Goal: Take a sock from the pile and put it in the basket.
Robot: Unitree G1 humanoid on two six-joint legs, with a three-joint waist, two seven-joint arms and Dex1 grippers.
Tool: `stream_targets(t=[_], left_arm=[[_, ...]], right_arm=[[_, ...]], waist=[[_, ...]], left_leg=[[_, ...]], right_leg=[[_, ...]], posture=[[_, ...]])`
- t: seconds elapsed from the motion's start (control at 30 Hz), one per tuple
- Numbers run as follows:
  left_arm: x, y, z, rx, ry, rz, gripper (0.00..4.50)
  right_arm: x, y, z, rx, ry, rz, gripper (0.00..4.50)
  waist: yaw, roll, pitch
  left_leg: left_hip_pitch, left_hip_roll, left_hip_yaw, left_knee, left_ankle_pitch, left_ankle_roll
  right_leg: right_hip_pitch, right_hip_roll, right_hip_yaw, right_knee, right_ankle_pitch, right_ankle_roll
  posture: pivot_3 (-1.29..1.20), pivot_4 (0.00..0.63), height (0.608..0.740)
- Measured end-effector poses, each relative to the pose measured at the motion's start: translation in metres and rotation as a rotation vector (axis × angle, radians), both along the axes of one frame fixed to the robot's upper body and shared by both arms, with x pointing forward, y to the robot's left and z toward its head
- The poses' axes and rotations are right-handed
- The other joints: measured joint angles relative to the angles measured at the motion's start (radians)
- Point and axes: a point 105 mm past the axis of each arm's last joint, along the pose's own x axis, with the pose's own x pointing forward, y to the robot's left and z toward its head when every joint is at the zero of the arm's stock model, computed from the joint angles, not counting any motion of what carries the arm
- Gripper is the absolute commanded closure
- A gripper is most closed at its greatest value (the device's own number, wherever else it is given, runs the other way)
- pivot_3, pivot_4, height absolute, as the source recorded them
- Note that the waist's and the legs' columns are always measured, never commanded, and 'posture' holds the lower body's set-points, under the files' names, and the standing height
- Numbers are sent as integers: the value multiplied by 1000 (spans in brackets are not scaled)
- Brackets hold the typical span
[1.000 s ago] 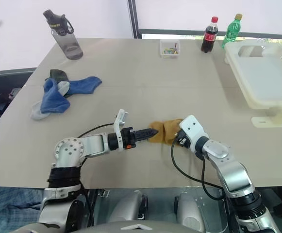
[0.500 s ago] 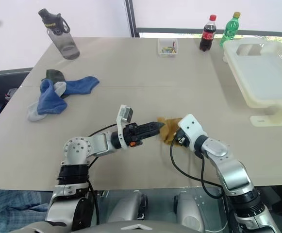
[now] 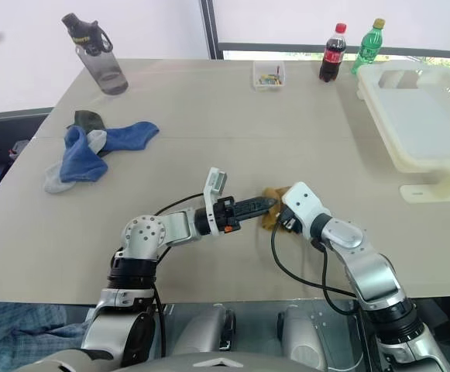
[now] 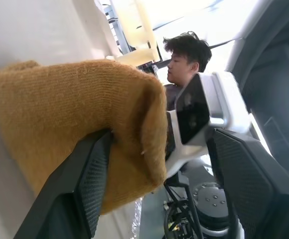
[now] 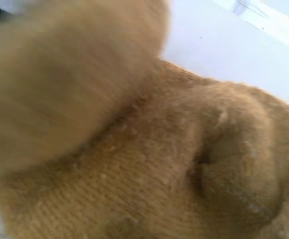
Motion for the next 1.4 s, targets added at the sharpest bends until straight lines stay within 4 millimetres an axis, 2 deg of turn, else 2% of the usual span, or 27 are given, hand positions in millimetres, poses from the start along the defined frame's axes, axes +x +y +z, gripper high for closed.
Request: stream_targets(t=[0.17,0.33,0.53,0.77,0.9,1.0,1.1,1.2,1.23,1.4], left_arm=[[0,-3,-2,-12,10,-7,1028],[2,-3,10,-73,-7,-14,1028],[3,-7,0,-25,10,-15,1028],[2,-7,-6,6,19,-18,1028],[1,-9,-9,15,27,-24,1028],[1,-10,-11,19,31,-26,1028],[1,-11,-11,16,26,-29,976],[1,-12,-10,3,24,-36,976],[0,-12,-9,0,23,-38,976],[1,-12,-9,-3,22,-38,976]], right_arm=[[-2,1,4,-10,-12,23,2492],[-2,3,11,-22,-47,45,2492],[-4,0,10,-26,-38,59,2492],[-17,-31,37,-29,-49,88,2492],[-25,-64,39,-54,-10,37,2492],[-28,-71,43,2,25,18,2492],[-32,-62,51,147,68,33,1725],[-33,-55,55,209,85,37,285],[-33,-54,55,215,89,37,99],[-29,-55,68,265,83,29,99]], waist=[[0,0,0],[0,0,1],[1,-1,1],[4,-1,2],[9,-1,3],[5,-1,3],[4,-1,3],[5,-1,3],[6,-1,3],[8,-1,3]], left_leg=[[-3,0,0,0,0,0],[-3,0,1,0,0,0],[-3,0,1,0,0,0],[-3,0,1,0,0,0],[-3,0,1,0,0,0],[-3,0,1,0,0,1],[-3,1,1,0,0,1],[-3,1,1,0,0,1],[-3,0,1,0,0,1],[-3,0,1,0,0,1]], right_leg=[[-3,0,0,0,0,0],[-3,0,0,0,0,0],[-3,0,0,0,0,0],[-3,0,0,0,0,0],[-3,0,1,0,0,0],[-3,0,1,1,0,0],[-3,1,1,2,0,0],[-3,0,1,2,0,0],[-3,0,1,2,0,0],[-3,0,1,1,0,0]], posture=[[0,150,740],[0,150,740],[0,150,740],[0,150,740],[0,150,740],[0,150,740],[0,150,740],[0,150,740],[0,150,740],[0,150,740]])
